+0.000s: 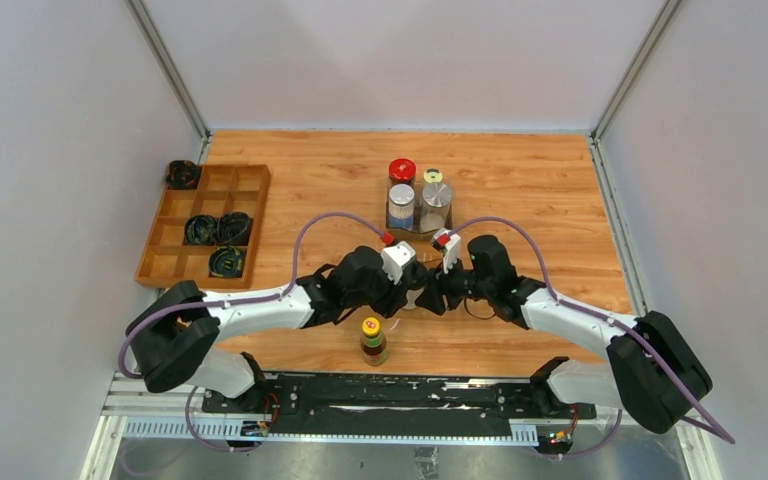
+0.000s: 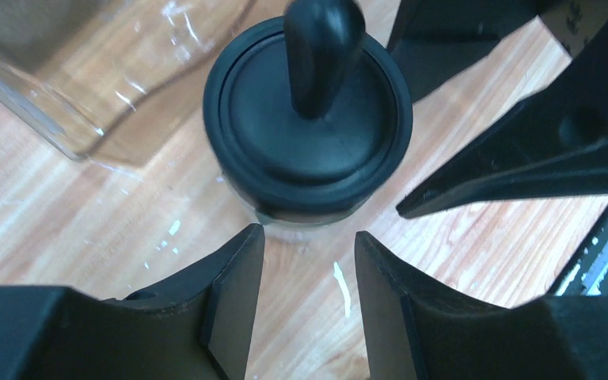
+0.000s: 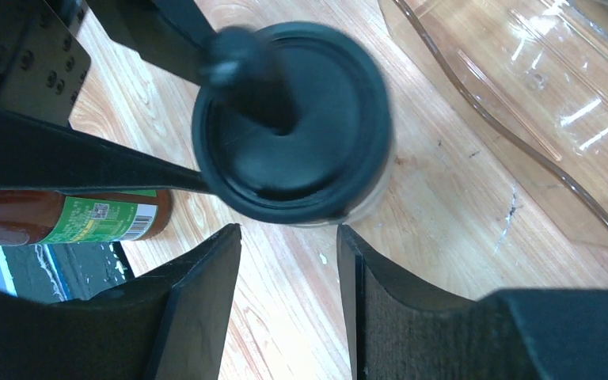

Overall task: Organize the condiment bottles
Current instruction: Pick up the bottle from the center of the board.

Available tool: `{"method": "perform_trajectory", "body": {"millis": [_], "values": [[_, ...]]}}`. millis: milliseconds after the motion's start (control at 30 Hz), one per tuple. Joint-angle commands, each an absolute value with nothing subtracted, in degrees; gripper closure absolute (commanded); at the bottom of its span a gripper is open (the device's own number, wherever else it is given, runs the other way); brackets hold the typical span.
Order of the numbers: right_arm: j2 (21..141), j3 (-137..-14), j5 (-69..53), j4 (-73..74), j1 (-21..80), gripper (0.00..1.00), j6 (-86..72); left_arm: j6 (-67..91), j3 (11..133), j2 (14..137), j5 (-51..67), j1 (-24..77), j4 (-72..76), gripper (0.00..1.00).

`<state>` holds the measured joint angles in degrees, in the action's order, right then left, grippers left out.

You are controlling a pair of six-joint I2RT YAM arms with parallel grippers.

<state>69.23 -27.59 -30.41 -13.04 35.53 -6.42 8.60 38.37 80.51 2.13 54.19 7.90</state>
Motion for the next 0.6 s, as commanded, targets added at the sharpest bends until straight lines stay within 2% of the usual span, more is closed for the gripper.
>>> {"method": "perform_trajectory", "body": {"millis": [0, 233, 400, 567], "values": [[68.20, -29.12, -32.05, -16.25, 37.19, 0.47, -5.98, 10.82, 35.20, 78.06, 4.94, 54.76, 11.50, 0.49], [67.86, -28.07, -31.49, -16.50, 37.44, 0.44, -6.00, 11.16, 32.70, 75.52, 3.41, 54.75, 11.64, 0.47], [68.00, -28.24, -30.67, -15.45, 37.50, 0.40, -4.74, 10.95, 31.93, 73.39, 0.14, 54.75, 11.58, 0.28], [68.12, -29.30, -28.31, -13.42, 37.49, 0.37, -2.79, 9.76, 32.28, 73.19, -2.38, 54.76, 10.93, 0.26]]}}
